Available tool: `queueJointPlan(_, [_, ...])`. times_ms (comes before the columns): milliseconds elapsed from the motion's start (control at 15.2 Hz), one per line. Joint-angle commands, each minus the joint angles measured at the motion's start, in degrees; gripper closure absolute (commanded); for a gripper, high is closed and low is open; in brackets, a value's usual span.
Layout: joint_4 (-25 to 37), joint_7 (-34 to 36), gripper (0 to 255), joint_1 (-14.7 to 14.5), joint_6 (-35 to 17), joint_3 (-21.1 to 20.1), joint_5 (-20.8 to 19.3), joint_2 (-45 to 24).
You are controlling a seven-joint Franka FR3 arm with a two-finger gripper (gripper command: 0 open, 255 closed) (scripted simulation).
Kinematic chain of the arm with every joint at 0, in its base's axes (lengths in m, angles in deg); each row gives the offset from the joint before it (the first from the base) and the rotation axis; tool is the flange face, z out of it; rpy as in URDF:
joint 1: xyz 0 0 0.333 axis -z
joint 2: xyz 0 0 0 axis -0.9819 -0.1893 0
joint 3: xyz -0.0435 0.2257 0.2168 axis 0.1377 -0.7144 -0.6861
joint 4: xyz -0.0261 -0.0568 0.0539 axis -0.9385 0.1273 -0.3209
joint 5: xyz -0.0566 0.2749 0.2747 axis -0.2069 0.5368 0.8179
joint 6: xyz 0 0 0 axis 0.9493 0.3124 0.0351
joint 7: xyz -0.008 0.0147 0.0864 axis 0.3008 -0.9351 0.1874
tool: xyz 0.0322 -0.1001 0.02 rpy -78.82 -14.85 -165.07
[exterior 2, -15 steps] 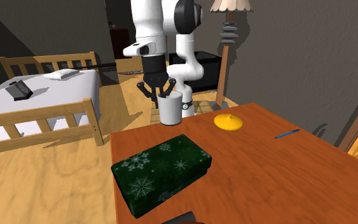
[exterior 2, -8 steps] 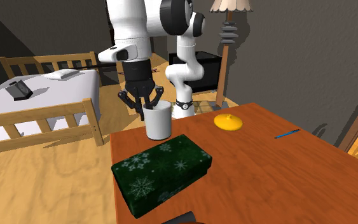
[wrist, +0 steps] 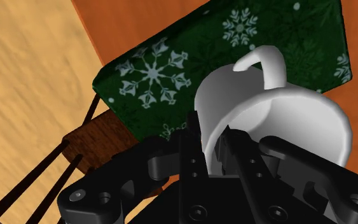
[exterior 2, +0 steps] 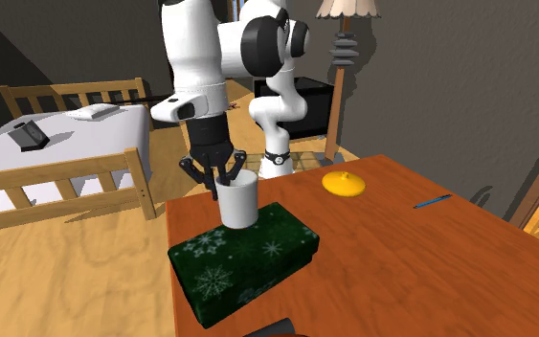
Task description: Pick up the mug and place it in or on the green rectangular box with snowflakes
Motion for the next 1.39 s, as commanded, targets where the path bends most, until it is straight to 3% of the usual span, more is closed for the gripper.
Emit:
queueJointPlan(0, [-1.36, -0.2, 255, -0.08, -1.44, -0.06, 0.11, -0.05])
queueJointPlan(528, [-5.96, -1.14, 255, -0.18, -6.88, -0.34, 0.88, -1.02])
queueJointPlan(1056, [-5.96, -1.14, 255, -0.18, -6.88, -0.34, 0.88, -1.02])
queueJointPlan(1122, [-5.96, -1.14, 0, -0.18, -6.89, -0.35, 0.88, -1.03])
queueJointPlan(1320, [-5.96, -1.14, 0, -0.18, -6.89, -0.34, 0.89, -1.03])
